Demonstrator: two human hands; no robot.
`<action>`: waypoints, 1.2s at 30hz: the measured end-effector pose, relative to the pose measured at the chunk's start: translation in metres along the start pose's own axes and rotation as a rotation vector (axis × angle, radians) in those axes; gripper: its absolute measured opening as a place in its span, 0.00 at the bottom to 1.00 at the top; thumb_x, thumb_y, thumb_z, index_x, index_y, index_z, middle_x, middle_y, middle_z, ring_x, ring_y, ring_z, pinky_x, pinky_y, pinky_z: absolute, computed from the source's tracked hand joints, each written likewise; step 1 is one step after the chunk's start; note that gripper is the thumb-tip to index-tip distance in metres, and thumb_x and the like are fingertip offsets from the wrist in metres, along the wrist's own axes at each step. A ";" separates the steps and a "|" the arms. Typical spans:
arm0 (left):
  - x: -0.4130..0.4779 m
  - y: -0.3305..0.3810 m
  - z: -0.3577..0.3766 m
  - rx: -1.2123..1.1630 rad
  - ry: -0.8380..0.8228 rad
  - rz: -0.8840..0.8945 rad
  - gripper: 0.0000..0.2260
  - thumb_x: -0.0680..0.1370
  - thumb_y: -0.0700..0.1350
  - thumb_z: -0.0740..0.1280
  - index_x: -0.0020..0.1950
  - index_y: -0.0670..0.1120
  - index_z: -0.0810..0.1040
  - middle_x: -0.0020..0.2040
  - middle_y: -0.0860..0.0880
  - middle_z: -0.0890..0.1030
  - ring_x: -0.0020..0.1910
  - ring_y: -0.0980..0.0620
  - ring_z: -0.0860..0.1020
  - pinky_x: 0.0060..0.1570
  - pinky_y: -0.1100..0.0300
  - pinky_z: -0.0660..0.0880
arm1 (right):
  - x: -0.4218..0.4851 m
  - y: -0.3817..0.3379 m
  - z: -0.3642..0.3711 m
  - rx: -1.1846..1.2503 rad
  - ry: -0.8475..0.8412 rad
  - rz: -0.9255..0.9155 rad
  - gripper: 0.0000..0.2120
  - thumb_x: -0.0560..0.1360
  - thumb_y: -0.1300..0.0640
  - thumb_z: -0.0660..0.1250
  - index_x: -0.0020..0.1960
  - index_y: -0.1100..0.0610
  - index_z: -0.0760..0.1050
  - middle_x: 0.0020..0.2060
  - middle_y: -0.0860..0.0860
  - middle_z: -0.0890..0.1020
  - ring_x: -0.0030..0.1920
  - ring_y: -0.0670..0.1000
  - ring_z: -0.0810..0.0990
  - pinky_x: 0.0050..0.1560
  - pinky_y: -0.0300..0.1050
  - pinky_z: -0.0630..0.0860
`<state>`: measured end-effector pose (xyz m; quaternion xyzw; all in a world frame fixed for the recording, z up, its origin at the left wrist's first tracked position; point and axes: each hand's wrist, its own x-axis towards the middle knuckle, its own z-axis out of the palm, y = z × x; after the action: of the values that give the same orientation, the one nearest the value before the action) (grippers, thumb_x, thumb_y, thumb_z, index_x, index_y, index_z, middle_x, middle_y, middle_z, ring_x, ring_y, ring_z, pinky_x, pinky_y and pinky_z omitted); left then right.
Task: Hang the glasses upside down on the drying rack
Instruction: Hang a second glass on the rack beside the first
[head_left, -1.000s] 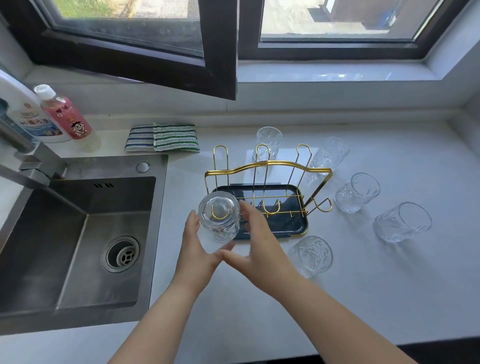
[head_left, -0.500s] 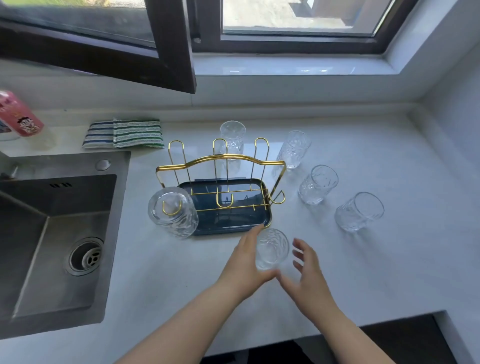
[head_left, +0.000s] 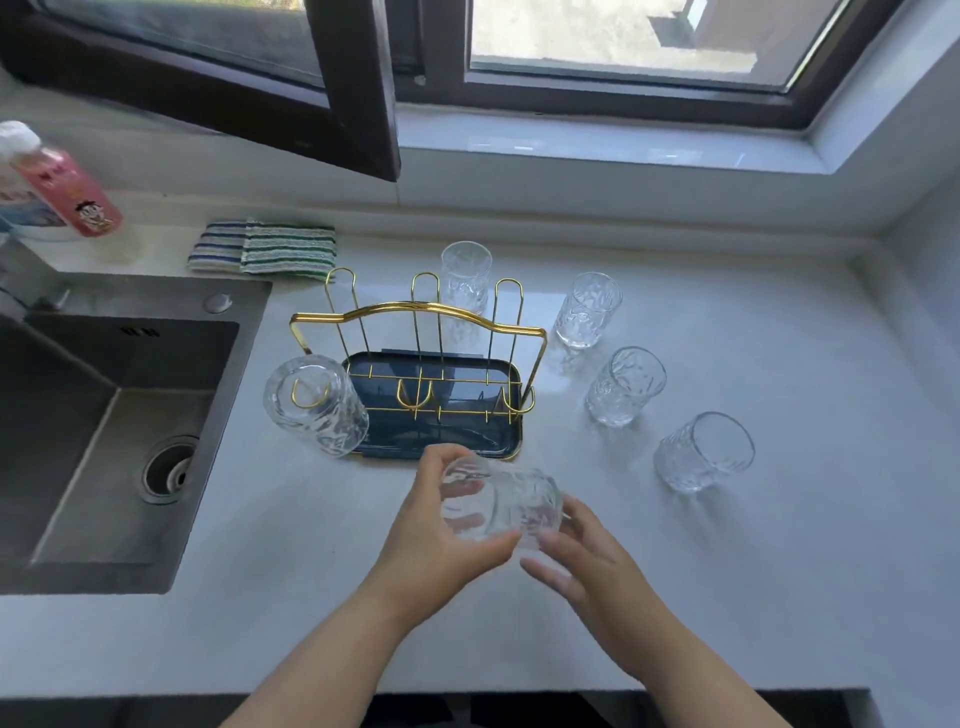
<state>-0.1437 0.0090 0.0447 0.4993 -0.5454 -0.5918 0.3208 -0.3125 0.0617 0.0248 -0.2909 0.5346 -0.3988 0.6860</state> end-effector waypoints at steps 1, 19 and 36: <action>-0.006 0.005 -0.001 -0.092 -0.013 0.010 0.24 0.61 0.43 0.74 0.51 0.57 0.68 0.54 0.54 0.76 0.57 0.61 0.74 0.51 0.63 0.76 | -0.001 -0.007 -0.001 0.124 -0.100 0.041 0.21 0.70 0.47 0.67 0.62 0.48 0.73 0.62 0.49 0.78 0.62 0.51 0.77 0.56 0.47 0.76; -0.004 0.066 -0.072 0.581 0.250 0.159 0.30 0.63 0.57 0.73 0.62 0.59 0.67 0.55 0.63 0.73 0.54 0.64 0.72 0.46 0.78 0.66 | 0.035 -0.108 0.079 -0.689 -0.027 -0.596 0.39 0.59 0.56 0.79 0.65 0.46 0.64 0.58 0.40 0.74 0.58 0.41 0.74 0.57 0.37 0.74; 0.035 0.014 -0.061 0.542 0.286 0.070 0.37 0.71 0.40 0.68 0.73 0.56 0.51 0.68 0.51 0.70 0.64 0.51 0.71 0.52 0.65 0.66 | 0.085 -0.081 0.098 -0.763 0.139 -0.422 0.39 0.61 0.57 0.77 0.68 0.49 0.62 0.62 0.45 0.72 0.60 0.42 0.71 0.52 0.25 0.64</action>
<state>-0.0993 -0.0456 0.0552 0.6256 -0.6498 -0.3372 0.2696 -0.2280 -0.0558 0.0743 -0.5989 0.6172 -0.3227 0.3952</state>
